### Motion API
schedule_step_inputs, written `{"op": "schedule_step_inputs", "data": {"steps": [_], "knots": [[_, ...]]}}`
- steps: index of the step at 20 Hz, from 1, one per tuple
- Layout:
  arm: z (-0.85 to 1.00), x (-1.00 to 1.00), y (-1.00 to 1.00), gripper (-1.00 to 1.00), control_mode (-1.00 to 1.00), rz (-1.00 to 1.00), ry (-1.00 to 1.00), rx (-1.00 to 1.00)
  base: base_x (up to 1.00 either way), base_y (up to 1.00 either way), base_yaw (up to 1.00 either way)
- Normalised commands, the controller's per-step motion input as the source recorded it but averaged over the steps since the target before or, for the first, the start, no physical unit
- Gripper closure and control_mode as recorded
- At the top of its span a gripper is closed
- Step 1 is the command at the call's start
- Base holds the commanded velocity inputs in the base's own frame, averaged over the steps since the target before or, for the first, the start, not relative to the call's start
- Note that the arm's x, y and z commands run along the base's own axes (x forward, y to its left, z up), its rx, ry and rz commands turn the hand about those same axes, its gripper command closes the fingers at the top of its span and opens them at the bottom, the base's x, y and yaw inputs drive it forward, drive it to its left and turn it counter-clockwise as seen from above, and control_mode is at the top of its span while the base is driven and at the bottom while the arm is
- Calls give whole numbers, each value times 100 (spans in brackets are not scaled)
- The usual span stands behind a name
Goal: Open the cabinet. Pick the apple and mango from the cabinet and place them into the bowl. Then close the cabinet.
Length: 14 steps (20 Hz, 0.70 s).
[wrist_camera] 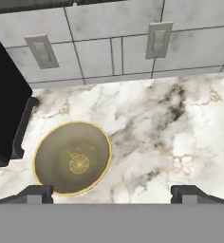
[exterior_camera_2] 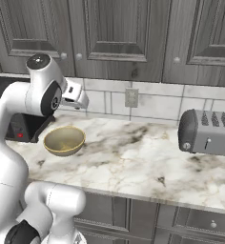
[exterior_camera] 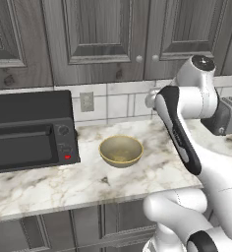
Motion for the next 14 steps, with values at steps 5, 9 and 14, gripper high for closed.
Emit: {"op": "schedule_step_inputs", "data": {"steps": [5,9,14], "knots": [[60,-12,0,-100,-100,-4,-18,25,0,0,0],[56,-1,0,-100,-100,-4,-13,23,0,0,0],[41,0,0,-100,-100,-2,-17,15,0,0,0]]}}
